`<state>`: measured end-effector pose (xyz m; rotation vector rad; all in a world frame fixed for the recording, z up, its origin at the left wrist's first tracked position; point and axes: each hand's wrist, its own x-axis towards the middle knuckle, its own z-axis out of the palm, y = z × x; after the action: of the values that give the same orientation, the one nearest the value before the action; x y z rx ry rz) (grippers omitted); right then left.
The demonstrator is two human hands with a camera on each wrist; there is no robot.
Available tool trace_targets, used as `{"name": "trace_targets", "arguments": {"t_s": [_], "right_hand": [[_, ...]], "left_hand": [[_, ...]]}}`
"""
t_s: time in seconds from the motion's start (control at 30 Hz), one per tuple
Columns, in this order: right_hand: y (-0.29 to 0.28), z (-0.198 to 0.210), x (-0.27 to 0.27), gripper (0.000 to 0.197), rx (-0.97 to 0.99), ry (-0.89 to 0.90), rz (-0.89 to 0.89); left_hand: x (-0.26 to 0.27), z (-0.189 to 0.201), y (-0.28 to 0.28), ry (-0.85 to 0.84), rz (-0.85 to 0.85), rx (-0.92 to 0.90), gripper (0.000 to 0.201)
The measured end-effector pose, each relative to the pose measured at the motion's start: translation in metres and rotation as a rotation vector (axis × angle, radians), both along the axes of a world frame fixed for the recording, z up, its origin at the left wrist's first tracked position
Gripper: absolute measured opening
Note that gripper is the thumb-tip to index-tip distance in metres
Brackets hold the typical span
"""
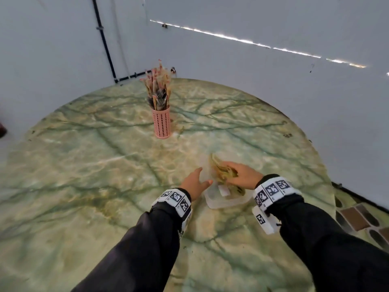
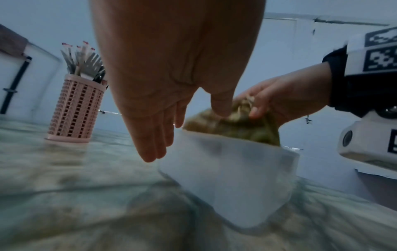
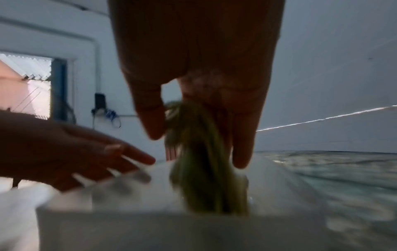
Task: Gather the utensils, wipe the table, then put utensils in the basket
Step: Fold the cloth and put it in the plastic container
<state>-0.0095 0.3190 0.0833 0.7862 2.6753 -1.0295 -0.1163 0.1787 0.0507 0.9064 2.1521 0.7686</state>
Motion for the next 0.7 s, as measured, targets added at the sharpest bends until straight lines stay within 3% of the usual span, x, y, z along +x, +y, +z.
{"name": "trace_targets", "arguments": {"t_s": [0.07,0.13,0.3,0.4,0.57,0.7], "right_hand": [[0.004,-0.012,-0.004,0.06,-0.053,-0.157,0.065],[0.011,-0.016,-0.01,0.055,-0.044,-0.2,0.047],[0.025,-0.036,-0.033,0.036,0.199,-0.289,-0.03],[0.023,-0.057,-0.043,0.037,0.253,-0.329,-0.039],[0.026,-0.06,-0.046,0.04,0.179,-0.31,-0.153],[0.023,-0.045,-0.048,0.039,-0.015,-0.218,-0.226]], "left_hand": [[0.004,-0.004,0.002,-0.047,0.048,0.014,0.069],[0.006,-0.008,0.003,-0.069,0.084,0.024,0.071],[0.004,-0.01,0.005,-0.113,0.111,0.02,0.074],[0.001,-0.011,0.004,-0.11,0.123,0.021,0.077],[-0.003,-0.015,0.005,-0.11,0.129,0.018,0.081],[-0.006,-0.018,0.006,-0.113,0.131,0.018,0.083]]}}
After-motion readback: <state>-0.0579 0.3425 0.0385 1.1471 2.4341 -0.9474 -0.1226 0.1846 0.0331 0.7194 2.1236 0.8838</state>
